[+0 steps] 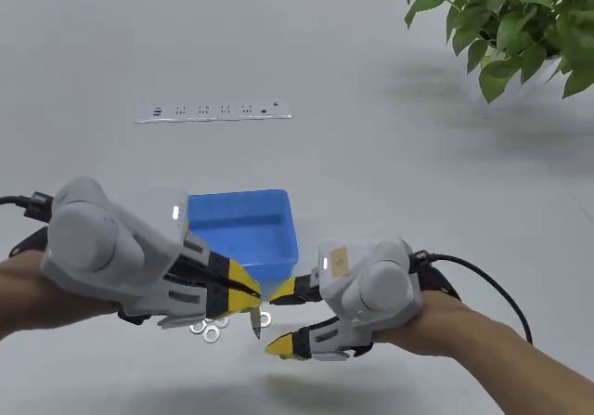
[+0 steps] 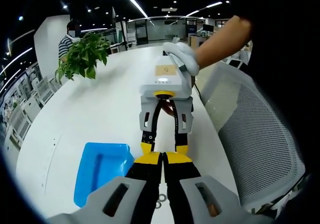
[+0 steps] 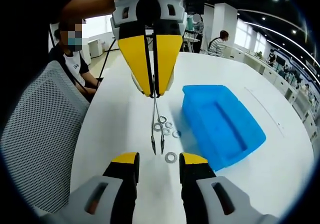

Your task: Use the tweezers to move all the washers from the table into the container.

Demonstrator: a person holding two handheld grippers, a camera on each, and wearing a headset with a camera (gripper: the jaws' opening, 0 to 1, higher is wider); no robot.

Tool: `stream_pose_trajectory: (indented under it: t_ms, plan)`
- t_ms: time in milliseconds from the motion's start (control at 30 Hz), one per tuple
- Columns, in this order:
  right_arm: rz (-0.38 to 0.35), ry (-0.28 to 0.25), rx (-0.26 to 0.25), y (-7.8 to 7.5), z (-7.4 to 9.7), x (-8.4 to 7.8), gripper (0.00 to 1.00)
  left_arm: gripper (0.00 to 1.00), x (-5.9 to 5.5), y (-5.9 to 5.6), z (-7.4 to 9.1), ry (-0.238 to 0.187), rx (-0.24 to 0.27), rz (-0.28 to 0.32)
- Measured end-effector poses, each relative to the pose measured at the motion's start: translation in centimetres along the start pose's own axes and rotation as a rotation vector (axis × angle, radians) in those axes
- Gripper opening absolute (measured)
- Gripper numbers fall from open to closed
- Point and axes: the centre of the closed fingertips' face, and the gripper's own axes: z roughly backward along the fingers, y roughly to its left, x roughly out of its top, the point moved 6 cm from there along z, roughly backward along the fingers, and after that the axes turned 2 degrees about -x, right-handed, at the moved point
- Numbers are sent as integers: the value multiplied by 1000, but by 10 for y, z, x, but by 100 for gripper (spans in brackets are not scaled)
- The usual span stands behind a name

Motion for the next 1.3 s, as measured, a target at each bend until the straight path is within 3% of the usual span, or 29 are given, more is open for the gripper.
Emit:
stream_pose_trajectory:
  t_ms: [800, 1000, 1033, 1300]
  plan:
    - [-18, 7, -11, 1, 6, -9, 33, 6, 0, 11, -9, 4, -9, -23]
    - [-6, -8, -11, -2, 2, -2, 32, 6, -1, 13, -9, -8, -27, -22]
    - [-3, -10, -11, -2, 2, 0, 32, 6, -1, 13, -9, -10, -37, -54]
    - [21, -26, -15, -4, -5, 11, 29, 5, -3, 13, -8, -11, -51, -39]
